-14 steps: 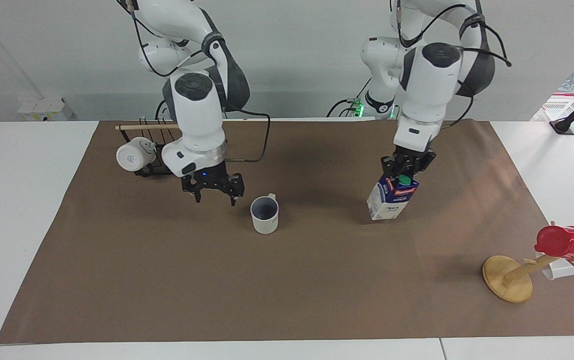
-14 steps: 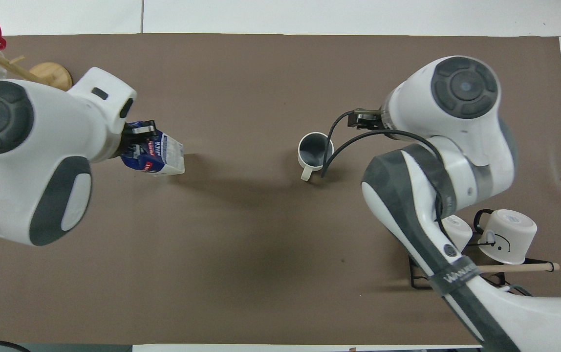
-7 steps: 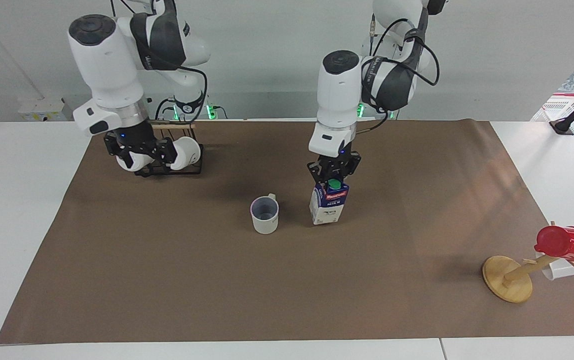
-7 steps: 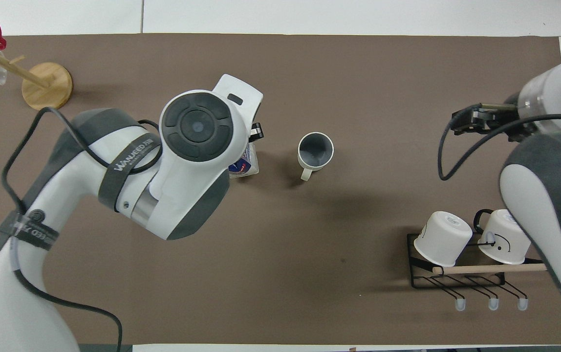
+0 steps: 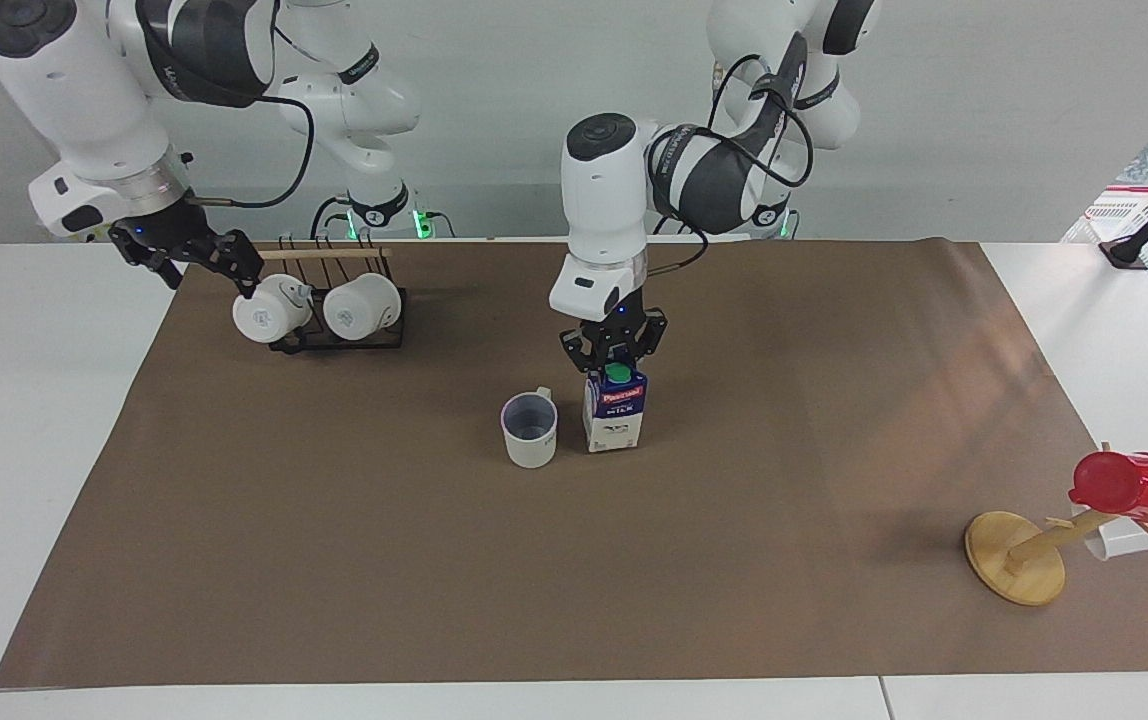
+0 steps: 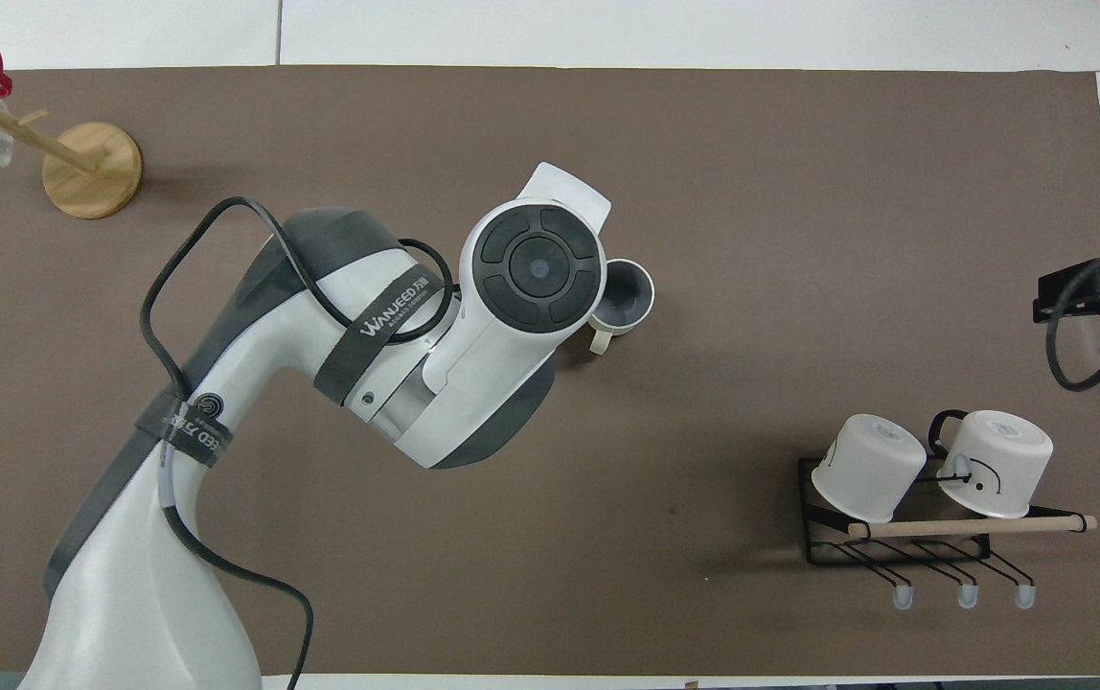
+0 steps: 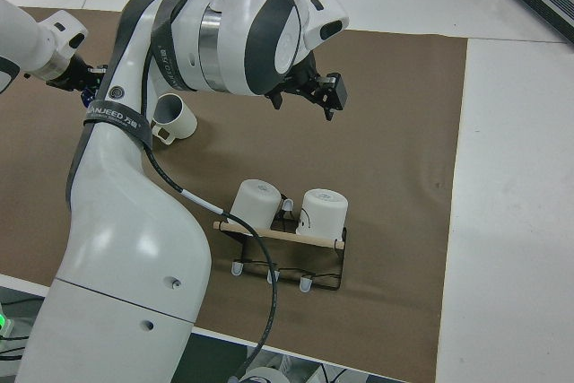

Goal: Place cup and milk on table

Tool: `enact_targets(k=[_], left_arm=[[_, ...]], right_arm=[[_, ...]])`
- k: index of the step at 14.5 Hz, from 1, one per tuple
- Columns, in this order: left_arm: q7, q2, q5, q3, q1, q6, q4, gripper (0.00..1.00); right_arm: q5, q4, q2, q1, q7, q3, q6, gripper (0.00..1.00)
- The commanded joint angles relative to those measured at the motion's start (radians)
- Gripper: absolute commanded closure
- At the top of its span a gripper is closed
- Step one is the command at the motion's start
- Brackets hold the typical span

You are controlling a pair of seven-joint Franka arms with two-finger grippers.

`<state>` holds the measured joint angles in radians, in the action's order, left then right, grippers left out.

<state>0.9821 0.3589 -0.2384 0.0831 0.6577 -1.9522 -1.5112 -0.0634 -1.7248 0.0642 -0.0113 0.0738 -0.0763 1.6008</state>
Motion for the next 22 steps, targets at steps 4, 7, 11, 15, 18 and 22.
enact_targets(k=[4, 7, 11, 15, 18, 22], left_arm=[[0.033, 0.035, -0.047, -0.014, 0.040, 0.012, 0.051, 1.00], [0.033, 0.032, -0.051, -0.014, 0.040, -0.005, 0.029, 1.00], [0.033, 0.026, -0.056, -0.013, 0.049, -0.016, 0.008, 1.00], [0.033, 0.017, -0.056, -0.013, 0.056, -0.025, -0.020, 1.00], [0.033, 0.017, -0.055, -0.014, 0.053, -0.025, -0.021, 0.01], [0.030, 0.002, -0.052, -0.013, 0.046, -0.011, -0.018, 0.00]], right_arm=[[0.050, 0.344, -0.115, -0.006, -0.014, 0.017, -0.263, 0.00], [0.051, 0.341, -0.124, 0.002, -0.017, 0.020, -0.202, 0.00], [0.057, 0.335, -0.124, 0.005, -0.017, 0.024, -0.180, 0.00], [0.030, 0.335, -0.122, 0.066, -0.014, 0.026, -0.177, 0.00], [0.025, 0.337, -0.122, 0.065, -0.016, 0.024, -0.182, 0.00], [0.027, 0.335, -0.122, 0.065, -0.016, 0.024, -0.183, 0.00]])
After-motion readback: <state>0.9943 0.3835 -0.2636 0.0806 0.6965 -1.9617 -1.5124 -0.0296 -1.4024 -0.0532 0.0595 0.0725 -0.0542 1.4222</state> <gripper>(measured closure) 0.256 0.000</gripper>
